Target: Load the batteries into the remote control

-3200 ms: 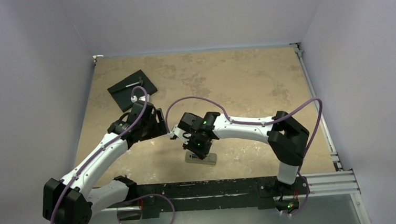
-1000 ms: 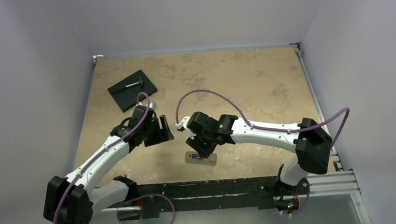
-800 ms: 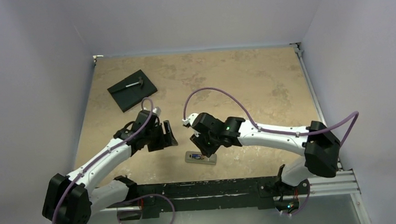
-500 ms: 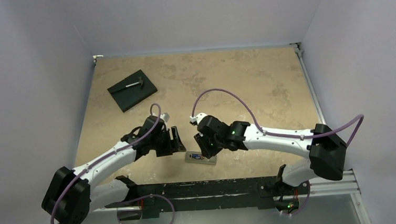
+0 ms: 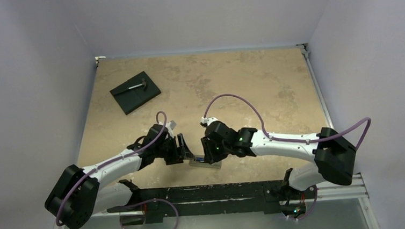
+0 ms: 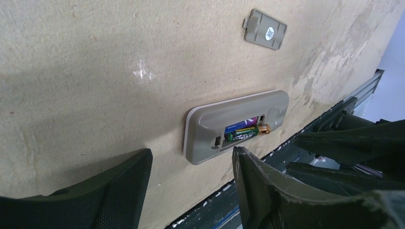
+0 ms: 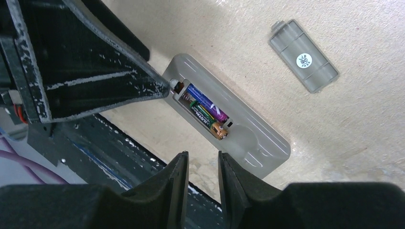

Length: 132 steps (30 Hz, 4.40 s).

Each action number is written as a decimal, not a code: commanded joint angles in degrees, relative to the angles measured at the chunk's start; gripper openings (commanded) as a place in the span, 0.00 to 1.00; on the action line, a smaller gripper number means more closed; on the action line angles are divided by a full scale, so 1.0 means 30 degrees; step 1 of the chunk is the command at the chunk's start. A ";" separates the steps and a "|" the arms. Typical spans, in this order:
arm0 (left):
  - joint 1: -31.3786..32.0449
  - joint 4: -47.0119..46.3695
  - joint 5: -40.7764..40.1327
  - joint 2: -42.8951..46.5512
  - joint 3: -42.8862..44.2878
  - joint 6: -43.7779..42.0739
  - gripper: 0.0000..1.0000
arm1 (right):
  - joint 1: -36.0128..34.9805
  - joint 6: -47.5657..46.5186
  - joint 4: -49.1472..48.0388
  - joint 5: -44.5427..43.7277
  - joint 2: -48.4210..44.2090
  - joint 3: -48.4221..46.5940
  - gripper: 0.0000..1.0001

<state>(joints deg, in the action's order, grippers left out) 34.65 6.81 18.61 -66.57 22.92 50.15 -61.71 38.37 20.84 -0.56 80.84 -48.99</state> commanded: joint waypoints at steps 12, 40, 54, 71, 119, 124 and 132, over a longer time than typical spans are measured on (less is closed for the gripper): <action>0.0105 -0.3559 0.1613 -0.0585 -0.0977 0.0400 0.59 | 0.0444 0.2255 -0.1147 -0.0309 0.0732 0.0016 0.33; 0.0098 -0.4585 0.2077 -0.1461 -0.1002 0.0510 0.46 | 0.0649 0.2216 -0.1544 0.0149 0.2029 -0.0121 0.26; 0.0105 -0.4774 0.2393 -0.1575 -0.0917 0.0525 0.43 | 0.0649 0.1747 -0.2201 0.0911 0.2575 -0.0196 0.18; 0.0420 -0.4748 0.2288 -0.1443 -0.0944 0.0455 0.42 | 0.0381 0.0054 0.0076 0.0452 0.4549 -0.2144 0.11; 0.0448 0.0724 0.0209 0.0310 0.1004 -0.1307 0.48 | 0.1027 -0.5282 0.2901 -0.5041 0.2298 -0.4834 0.55; 0.0436 0.1781 -0.0201 0.0794 0.1614 -0.1312 0.53 | 0.1827 -0.7412 0.2110 -0.2991 0.2738 -0.4939 0.54; 0.0450 0.3097 -0.0792 0.1578 0.2320 -0.1201 0.56 | 0.2110 -0.9743 0.1658 -0.1785 0.4104 -0.5649 0.51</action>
<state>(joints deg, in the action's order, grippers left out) 35.77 13.85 17.69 -63.53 27.33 47.27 -55.79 14.57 28.14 -9.06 91.13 -63.57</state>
